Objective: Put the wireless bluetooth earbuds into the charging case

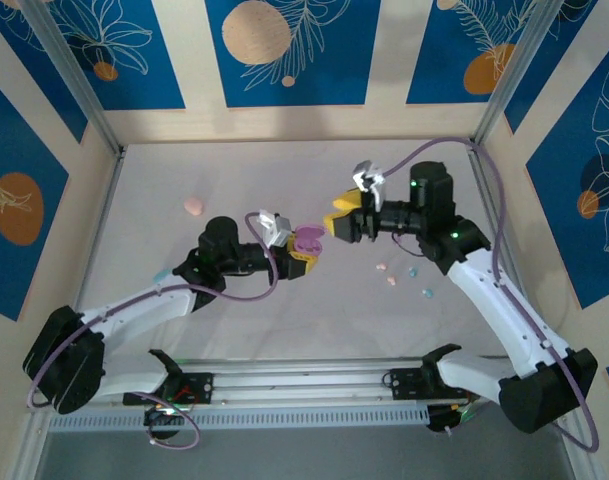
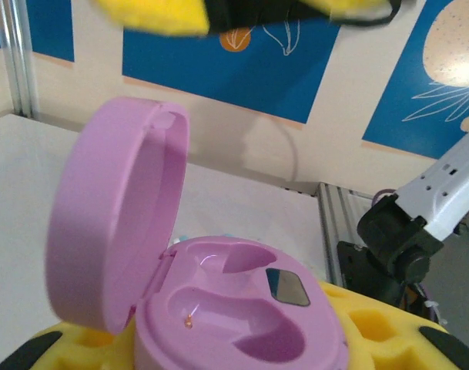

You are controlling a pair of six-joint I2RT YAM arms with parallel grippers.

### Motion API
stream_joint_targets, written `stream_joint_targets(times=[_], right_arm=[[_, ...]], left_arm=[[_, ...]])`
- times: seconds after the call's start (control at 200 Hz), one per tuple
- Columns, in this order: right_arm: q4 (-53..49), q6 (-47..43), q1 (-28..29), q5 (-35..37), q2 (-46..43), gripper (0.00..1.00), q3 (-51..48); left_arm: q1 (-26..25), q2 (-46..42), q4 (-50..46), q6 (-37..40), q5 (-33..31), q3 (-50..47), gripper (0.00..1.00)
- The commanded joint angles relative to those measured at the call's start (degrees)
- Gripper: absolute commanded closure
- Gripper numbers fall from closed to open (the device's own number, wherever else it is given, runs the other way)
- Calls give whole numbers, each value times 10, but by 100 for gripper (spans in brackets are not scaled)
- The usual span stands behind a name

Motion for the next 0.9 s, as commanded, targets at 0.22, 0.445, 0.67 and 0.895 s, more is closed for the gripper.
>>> stream_joint_targets(times=[0.22,0.445,0.67,0.895], right_arm=[[-203,197,-182,131,113,55,8],[-230,178,-185,199,275,65,19],[-244,173,-190,281,350,66,55],[-263,173,-222,337,399,67,76]], left_arm=[[-3,40,190,-53,-71,-57,72],[-4,35,195,-59,-78,-69,72],[-4,16,179,-56,-80,-74,72],[-4,4,166,-50,-81,-73,72]])
